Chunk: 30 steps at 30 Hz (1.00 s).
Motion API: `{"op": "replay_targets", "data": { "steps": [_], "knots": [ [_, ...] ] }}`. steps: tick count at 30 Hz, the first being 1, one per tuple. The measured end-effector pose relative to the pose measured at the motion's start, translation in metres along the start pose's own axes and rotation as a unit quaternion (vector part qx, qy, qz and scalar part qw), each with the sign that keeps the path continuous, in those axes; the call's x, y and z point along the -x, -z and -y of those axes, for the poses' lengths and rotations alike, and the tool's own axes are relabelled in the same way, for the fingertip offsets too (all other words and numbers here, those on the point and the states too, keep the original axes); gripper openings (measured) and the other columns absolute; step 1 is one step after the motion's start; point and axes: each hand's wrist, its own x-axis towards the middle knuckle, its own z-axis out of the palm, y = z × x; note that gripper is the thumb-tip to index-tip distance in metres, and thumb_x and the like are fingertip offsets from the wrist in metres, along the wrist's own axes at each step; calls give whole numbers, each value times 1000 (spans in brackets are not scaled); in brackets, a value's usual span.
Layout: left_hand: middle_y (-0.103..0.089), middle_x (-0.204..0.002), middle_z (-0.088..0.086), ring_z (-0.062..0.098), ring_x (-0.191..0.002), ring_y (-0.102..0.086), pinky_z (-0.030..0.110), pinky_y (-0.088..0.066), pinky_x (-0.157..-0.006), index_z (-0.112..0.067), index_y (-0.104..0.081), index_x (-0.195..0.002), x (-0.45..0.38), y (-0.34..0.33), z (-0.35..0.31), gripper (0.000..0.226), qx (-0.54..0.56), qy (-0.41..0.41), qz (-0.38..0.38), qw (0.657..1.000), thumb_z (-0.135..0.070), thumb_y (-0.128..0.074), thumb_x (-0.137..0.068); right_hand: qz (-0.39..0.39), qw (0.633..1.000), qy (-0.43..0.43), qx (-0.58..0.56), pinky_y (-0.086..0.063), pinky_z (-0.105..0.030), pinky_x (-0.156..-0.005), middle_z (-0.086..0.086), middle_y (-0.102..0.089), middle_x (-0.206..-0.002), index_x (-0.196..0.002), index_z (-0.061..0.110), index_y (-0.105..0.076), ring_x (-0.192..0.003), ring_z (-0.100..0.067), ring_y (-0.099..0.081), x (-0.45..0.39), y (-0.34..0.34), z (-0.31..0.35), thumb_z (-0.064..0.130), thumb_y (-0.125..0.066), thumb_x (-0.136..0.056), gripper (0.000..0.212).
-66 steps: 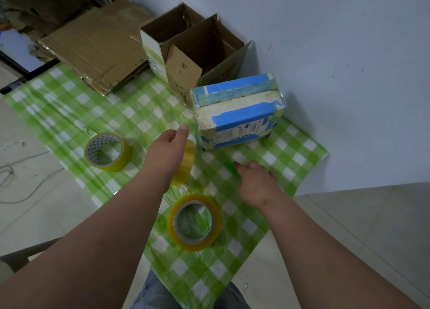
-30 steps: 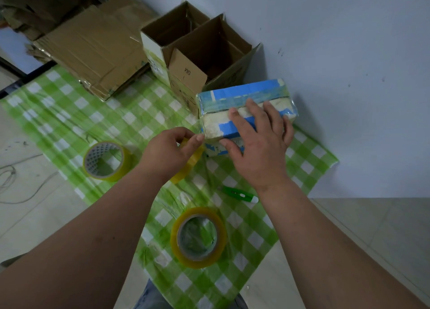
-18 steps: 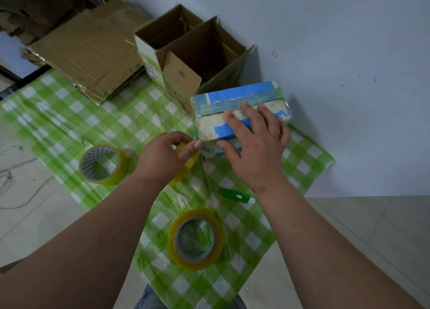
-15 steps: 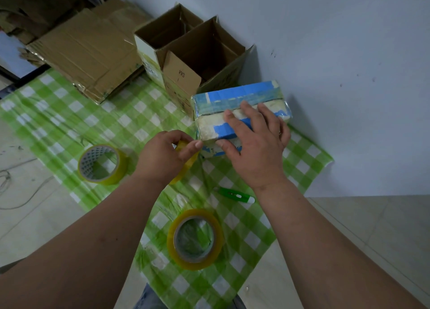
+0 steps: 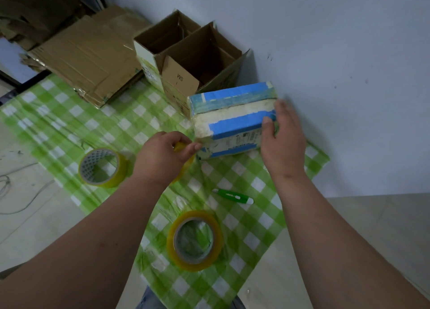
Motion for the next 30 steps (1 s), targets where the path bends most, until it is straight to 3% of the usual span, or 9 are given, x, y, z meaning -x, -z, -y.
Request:
{"op": "replay_targets", "data": {
  "steps": [4, 8, 10, 14, 19, 22, 26, 28, 30],
  "knots": [
    [-54, -94, -5, 12, -85, -50, 28, -35, -63, -31, -71, -98, 1, -2, -4, 37, -21, 1, -5, 1000, -63, -63, -81, -10, 998, -42, -48, -31, -12, -95, 1, -53, -138, -140, 18, -51, -125, -12, -49, -5, 5, -4, 29, -58, -96, 46],
    [-49, -88, -7, 12, -80, -48, 22, -30, -54, -30, -70, -100, 1, 1, -10, 33, -36, -10, -7, 999, -58, -62, -85, 33, 989, -90, -108, -31, -16, -101, 6, -45, -148, -152, 21, -33, -131, -6, -42, -4, 10, -7, 32, -62, -95, 65],
    [-44, -81, -10, 12, -76, -46, 23, -28, -53, -29, -70, -101, 0, 4, -13, 30, -46, -18, -4, 999, -54, -62, -88, 42, 989, -88, -112, -34, -20, -107, 5, -45, -148, -151, 20, -35, -133, -9, -43, 0, 11, -6, 31, -65, -92, 67],
    [-48, -85, -3, 16, -78, -46, 30, -31, -60, -25, -70, -108, 1, 9, -10, 29, -52, 1, -15, 999, -48, -61, -91, 13, 991, -60, -121, -47, -42, -103, 8, -52, -123, -147, 21, -41, -116, -11, -54, 13, 20, 0, 33, -78, -78, 79],
    [-60, -97, 5, 20, -82, -53, 30, -36, -67, -26, -71, -109, 2, 14, -8, 29, -14, 40, -29, 999, -46, -59, -93, 56, 995, -34, -74, -42, -51, -102, 20, -47, -99, -154, 30, -23, -98, -12, -56, 29, 31, 2, 54, -70, -61, 108],
    [-61, -83, 0, 15, -70, -54, 28, -36, -56, -28, -71, -99, 2, 18, -10, 21, 13, 50, -30, 998, -45, -59, -93, 130, 990, -45, -37, -37, -50, -107, 14, -46, -115, -150, 33, -30, -112, -15, -53, 28, 32, -3, 60, -69, -54, 107],
    [-56, -73, -13, 6, -66, -53, 26, -39, -53, -32, -65, -90, 6, 20, -11, 13, 31, 63, -24, 997, -43, -60, -93, 154, 987, -22, 33, -25, -43, -110, 6, -29, -132, -135, 30, -34, -135, -21, -31, 27, 29, -7, 64, -77, -44, 106],
    [-56, -76, -14, 7, -68, -54, 27, -43, -56, -34, -65, -92, 8, 20, -11, 12, 37, 74, -16, 996, -45, -60, -93, 178, 983, -2, 32, -29, -44, -111, 4, -30, -139, -131, 27, -35, -134, -22, -32, 28, 28, -8, 57, -83, -47, 101],
    [-56, -76, -14, 7, -68, -54, 26, -42, -55, -35, -65, -92, 10, 21, -11, 12, 40, 76, -14, 996, -45, -59, -93, 176, 984, 15, 8, -41, -40, -101, 10, -39, -125, -131, 27, -35, -120, -17, -43, 32, 28, -7, 54, -82, -49, 99]
  ]
}}
